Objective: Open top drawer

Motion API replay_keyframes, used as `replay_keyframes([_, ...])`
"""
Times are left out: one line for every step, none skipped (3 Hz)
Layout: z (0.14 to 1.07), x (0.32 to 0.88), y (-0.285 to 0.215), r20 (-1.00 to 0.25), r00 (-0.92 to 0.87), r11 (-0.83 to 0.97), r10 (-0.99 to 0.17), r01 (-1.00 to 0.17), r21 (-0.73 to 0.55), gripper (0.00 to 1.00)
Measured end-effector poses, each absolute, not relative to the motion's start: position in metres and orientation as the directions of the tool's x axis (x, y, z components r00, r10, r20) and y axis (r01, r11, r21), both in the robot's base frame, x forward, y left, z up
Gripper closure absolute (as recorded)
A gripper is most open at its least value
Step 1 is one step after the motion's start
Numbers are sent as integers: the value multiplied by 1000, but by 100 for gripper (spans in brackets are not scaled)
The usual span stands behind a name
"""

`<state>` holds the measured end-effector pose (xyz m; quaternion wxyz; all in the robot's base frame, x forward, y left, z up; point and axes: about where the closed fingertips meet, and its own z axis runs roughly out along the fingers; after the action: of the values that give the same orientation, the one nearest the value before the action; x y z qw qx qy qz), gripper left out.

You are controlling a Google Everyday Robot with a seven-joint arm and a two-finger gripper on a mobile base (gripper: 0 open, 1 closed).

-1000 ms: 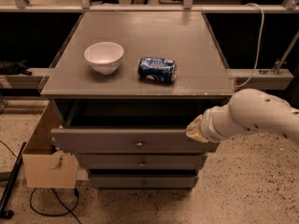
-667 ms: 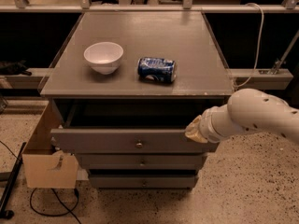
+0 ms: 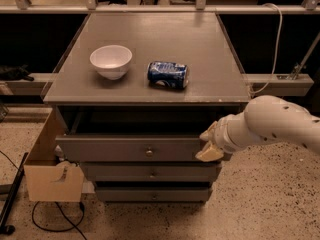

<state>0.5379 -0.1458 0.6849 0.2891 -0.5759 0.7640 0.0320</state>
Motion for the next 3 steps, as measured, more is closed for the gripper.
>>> replay_keyframes([685, 538, -146, -479, -169, 335, -862, -899, -284, 0])
replay_keyframes([685, 537, -146, -479, -170, 335, -861, -898, -283, 0])
replay_keyframes([638, 551, -151, -466, -231, 378, -854, -891, -252, 0])
